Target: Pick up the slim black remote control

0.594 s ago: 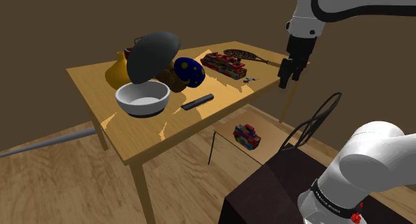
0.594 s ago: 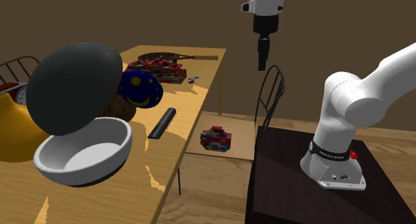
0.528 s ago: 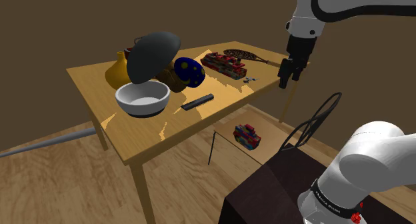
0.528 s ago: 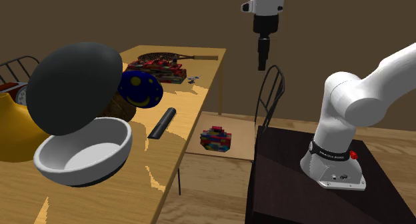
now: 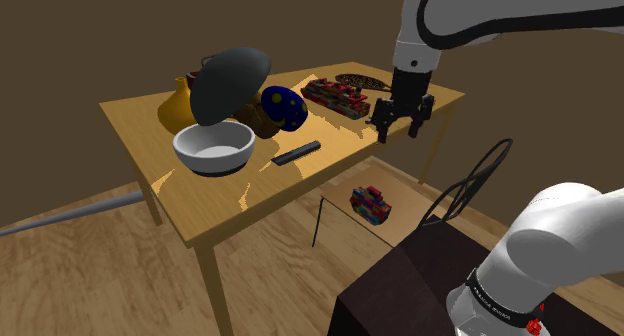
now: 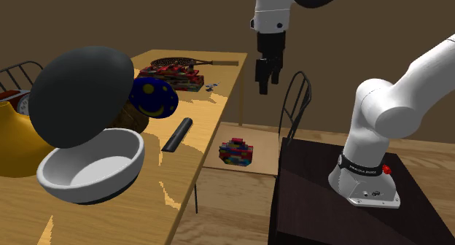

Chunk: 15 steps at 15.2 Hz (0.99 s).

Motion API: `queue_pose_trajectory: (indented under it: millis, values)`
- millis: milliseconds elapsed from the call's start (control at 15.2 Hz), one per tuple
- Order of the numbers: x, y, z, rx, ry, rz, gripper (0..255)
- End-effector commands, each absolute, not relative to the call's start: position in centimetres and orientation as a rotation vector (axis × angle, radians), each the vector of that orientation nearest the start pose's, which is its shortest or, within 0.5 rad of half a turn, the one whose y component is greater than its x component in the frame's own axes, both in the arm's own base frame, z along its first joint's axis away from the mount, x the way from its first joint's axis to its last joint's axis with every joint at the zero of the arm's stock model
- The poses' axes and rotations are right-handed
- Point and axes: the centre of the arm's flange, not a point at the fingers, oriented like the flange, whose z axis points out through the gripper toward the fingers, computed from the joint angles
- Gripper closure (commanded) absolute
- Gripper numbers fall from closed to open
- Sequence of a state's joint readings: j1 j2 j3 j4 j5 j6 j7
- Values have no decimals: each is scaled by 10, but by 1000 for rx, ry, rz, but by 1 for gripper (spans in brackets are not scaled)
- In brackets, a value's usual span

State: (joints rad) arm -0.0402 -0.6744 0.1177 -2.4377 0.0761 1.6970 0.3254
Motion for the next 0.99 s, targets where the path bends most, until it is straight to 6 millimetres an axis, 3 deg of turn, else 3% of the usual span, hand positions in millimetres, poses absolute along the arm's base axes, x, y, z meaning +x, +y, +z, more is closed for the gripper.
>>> queue_pose_trajectory:
  millis: [0,462,924]
  values:
    - [358,56,515,-3075,604,119,0]
    - [427,96,481,-2885,1075,153,0]
    - [505,113,446,-2626,1503,182,0]
